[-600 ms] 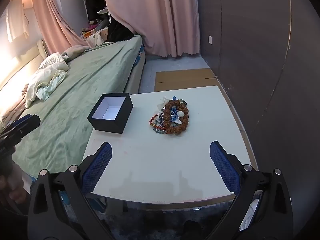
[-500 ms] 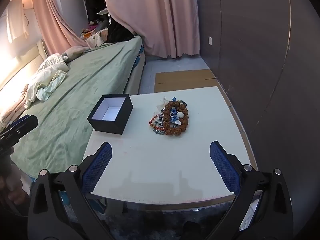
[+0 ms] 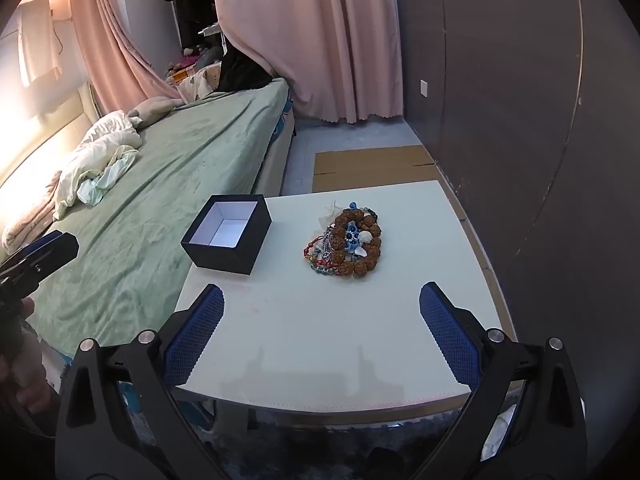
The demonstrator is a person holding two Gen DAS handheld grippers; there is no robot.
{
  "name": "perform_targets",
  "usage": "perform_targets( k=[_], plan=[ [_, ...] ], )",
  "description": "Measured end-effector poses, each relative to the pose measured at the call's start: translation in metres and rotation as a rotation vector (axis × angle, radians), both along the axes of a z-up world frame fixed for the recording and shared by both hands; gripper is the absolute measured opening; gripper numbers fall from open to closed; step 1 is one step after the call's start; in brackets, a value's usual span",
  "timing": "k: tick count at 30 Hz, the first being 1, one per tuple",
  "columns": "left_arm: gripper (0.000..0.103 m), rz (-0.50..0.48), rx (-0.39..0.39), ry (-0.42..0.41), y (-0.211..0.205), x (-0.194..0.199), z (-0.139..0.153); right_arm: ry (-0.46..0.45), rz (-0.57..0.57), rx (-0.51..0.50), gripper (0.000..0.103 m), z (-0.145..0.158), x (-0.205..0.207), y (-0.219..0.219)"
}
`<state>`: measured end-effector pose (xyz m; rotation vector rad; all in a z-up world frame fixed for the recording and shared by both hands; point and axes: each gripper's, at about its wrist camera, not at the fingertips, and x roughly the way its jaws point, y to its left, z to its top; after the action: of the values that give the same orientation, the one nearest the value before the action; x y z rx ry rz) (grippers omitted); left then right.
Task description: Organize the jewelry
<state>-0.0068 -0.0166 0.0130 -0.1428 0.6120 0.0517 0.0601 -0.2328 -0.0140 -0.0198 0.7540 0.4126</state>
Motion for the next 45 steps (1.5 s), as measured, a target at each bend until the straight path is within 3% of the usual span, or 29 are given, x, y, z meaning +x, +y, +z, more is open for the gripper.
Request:
perform_targets(
  k=[45],
  plan=[
    [0.095,-0.020,0.017,-0.029,-0.0006,-0.0090,0.0015,-0.003,0.002,-0.012,0.098,-0.0042,-0.0018,0.0016]
  ],
)
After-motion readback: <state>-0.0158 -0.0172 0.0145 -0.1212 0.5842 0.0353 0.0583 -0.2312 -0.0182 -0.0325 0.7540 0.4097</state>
